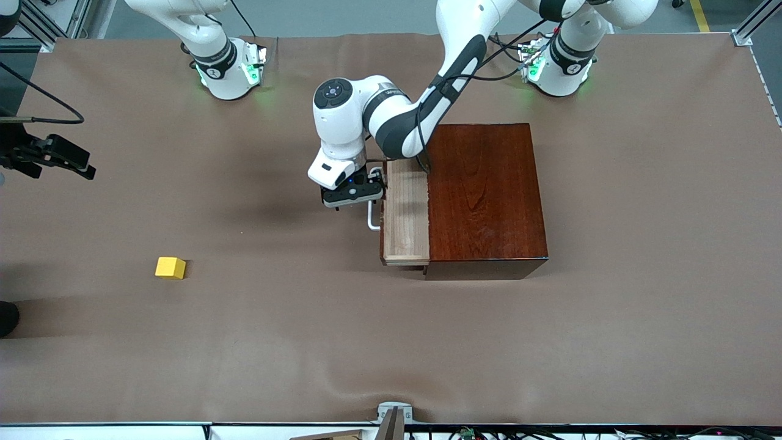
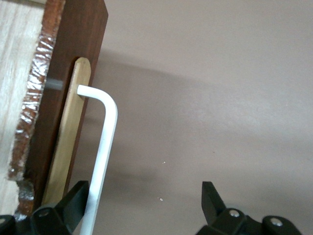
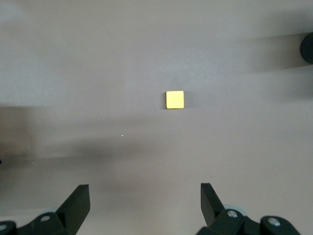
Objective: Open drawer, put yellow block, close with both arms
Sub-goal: 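Pull the drawer handle outward with the left gripper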
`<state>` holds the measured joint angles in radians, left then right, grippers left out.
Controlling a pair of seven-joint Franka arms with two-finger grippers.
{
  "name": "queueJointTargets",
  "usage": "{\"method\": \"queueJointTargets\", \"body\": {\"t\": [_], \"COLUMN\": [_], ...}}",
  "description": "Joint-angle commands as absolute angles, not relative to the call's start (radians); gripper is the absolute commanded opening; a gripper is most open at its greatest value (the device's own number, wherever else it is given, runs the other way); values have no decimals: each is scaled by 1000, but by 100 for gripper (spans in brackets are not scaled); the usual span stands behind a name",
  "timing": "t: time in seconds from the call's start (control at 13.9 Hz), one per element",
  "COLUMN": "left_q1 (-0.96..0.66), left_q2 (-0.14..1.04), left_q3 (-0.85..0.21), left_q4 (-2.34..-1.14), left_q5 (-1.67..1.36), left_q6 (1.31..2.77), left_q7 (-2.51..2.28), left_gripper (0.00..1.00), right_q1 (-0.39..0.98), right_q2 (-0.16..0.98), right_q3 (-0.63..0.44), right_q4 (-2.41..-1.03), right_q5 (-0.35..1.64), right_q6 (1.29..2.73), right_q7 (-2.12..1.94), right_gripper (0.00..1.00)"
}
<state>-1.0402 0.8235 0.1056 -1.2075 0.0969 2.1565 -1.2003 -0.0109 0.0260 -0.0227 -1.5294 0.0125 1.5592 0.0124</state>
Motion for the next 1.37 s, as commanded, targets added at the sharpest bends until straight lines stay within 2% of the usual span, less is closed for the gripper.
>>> {"method": "queueJointTargets", "body": {"t": [0.0, 0.43, 1.3], "left_q1": [-1032, -1034, -1029], "left_q2": [850, 842, 769], "left_q3": [77, 81, 89], "left_q4": [-1164, -1172, -1172], "left_q5": [80, 81, 81], "left_q6": [2203, 2192, 2057], "left_q7": [-1187, -1187, -1184], "left_gripper": [100, 100, 100], "right_q1": [-12, -12, -23], "right_q2": [15, 14, 12], "right_q3": [-17, -17, -21], "right_q4": [-1537, -1537, -1519], "right_q5": [0, 2, -5], "right_q6": [1559, 1562, 1546], "right_q7": [21, 23, -3], "right_gripper": [100, 100, 100]}}
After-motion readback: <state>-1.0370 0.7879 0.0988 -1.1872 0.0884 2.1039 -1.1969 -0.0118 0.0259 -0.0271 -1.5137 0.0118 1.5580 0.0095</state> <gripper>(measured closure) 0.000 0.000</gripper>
